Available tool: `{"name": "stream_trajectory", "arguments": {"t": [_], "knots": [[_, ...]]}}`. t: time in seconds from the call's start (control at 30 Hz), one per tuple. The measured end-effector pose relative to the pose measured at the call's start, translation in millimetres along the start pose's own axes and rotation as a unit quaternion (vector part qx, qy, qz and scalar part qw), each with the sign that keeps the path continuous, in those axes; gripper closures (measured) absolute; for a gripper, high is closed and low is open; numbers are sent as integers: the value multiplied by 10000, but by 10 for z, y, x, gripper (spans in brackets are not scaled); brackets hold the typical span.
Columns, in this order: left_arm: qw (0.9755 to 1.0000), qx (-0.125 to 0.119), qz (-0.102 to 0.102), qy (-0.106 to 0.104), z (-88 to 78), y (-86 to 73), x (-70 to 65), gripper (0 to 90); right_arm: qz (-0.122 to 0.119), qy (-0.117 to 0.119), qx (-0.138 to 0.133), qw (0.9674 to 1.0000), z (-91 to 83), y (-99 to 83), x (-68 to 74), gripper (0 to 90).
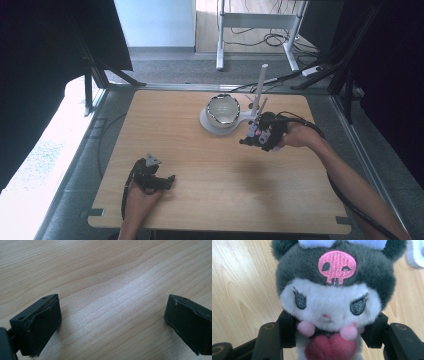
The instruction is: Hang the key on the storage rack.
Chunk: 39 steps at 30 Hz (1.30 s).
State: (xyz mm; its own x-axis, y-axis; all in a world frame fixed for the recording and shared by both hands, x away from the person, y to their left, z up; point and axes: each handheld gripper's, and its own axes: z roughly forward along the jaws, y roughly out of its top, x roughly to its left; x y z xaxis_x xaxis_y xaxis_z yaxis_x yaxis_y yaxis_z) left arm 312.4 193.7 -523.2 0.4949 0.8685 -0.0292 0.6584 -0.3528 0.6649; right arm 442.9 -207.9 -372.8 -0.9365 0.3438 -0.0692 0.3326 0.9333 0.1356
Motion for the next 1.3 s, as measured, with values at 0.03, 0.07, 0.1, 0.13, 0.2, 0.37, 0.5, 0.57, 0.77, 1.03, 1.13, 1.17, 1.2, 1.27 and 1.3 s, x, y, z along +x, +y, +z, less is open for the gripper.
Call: {"name": "stream_trajectory", "arguments": {"t": [0.03, 0.07, 0.1, 0.13, 0.2, 0.37, 0.5, 0.57, 0.77, 1.03, 1.13, 1.17, 1.2, 1.27, 1.3], "knots": [[10000, 0, 1, 0, 0, 0, 0, 11, 8, 2, 0, 10000, -16, -6, -15, 407], [10000, 1, 0, 0, 0, 0, 0, 11, 46, -16, -3, 10000, -42, -15, -34, 407], [10000, 1, -3, 1, 0, 0, -1, 11, 52, -18, -14, 10000, -59, -24, -53, 407], [10000, -1, -1, 0, 0, 0, 0, 11, 63, -17, -22, 10000, -72, -30, -67, 408], [10000, 2, 1, -6, -1, 0, 0, 11, 144, -44, -38, 9999, -113, -46, -106, 408], [10000, 0, -3, 0, 0, 0, 0, 11, 268, -113, -62, 9996, -201, -90, -210, 408], [10000, 3, -1, -4, -1, 1, 1, 11, 397, -162, -73, 9991, -281, -120, -294, 408], [10000, 3, -1, -5, -1, 0, 0, 11, 462, -207, -85, 9987, -337, -140, -354, 408], [10000, 3, -1, -4, -1, 1, 0, 11, 692, -312, -110, 9971, -446, -213, -522, 408], [10000, 16, 1, -12, -3, 1, 1, 11, 1045, -420, -181, 9935, -562, -309, -736, 408], [10000, 16, 0, -11, -3, 1, 1, 11, 1174, -453, -185, 9919, -602, -331, -823, 408], [10000, 16, 1, -12, -3, 1, 1, 11, 1219, -470, -197, 9912, -606, -334, -839, 408], [10000, 16, 0, -12, -3, 1, 1, 11, 1236, -480, -203, 9910, -616, -339, -873, 408], [10000, 15, 1, -13, -3, 1, 2, 11, 1310, -500, -202, 9899, -628, -340, -918, 408], [10000, 15, 1, -13, -3, 1, 1, 11, 1328, -497, -201, 9897, -632, -341, -937, 408]]}}
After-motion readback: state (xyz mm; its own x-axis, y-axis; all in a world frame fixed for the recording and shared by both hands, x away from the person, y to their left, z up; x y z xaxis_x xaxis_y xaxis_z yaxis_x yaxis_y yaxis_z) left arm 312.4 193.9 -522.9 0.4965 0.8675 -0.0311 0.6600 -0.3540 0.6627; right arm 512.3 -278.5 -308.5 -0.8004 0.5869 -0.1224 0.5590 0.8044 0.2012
